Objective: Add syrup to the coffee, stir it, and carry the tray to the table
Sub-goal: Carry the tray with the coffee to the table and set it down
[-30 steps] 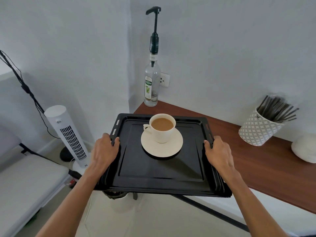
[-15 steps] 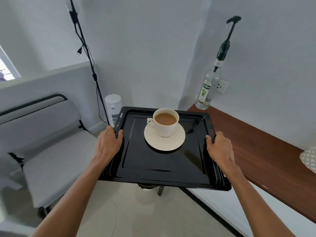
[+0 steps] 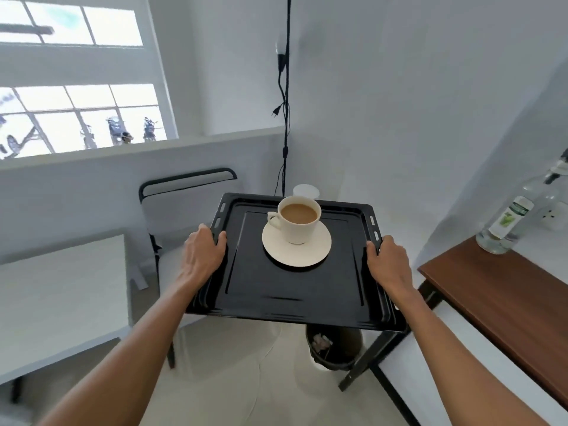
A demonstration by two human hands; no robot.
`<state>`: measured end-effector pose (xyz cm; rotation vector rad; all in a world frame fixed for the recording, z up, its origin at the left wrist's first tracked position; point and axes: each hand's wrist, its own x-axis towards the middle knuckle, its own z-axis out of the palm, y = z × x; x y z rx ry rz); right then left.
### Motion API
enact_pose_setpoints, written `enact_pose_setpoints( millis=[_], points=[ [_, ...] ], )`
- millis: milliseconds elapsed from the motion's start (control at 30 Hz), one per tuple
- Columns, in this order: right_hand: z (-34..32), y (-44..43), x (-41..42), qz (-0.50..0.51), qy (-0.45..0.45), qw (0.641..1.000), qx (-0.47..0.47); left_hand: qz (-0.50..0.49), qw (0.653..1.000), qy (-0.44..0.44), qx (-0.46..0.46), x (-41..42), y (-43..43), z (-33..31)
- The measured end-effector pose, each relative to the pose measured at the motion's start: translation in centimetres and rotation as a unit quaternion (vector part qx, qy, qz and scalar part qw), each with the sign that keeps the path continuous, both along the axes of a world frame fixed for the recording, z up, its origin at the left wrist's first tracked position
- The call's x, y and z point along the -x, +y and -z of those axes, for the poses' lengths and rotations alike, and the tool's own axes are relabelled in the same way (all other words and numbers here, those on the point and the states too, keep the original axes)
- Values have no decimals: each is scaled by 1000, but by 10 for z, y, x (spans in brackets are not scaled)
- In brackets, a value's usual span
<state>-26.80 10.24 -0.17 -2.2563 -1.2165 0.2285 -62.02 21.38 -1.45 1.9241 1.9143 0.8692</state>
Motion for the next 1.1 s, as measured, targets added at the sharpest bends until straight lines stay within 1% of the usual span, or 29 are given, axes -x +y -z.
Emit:
enact_pose_setpoints(
  millis=[333, 533, 733, 933, 1100],
  points=[
    [-6, 115, 115, -128, 12, 992, -3, -138, 990, 4, 18, 129, 17, -7],
    [-4, 170, 190, -204, 11, 979, -10, -211, 977, 7, 25, 199, 23, -7],
    [3, 229, 260, -259, 3, 966, 0, -280, 959, 15, 35, 258, 35, 1],
    [11, 282, 327, -317, 11, 948, 4, -333, 942, 13, 43, 314, 55, 13],
    [13, 316, 377, -342, 10, 940, 8, -350, 936, 5, 44, 358, 79, 18]
  ],
)
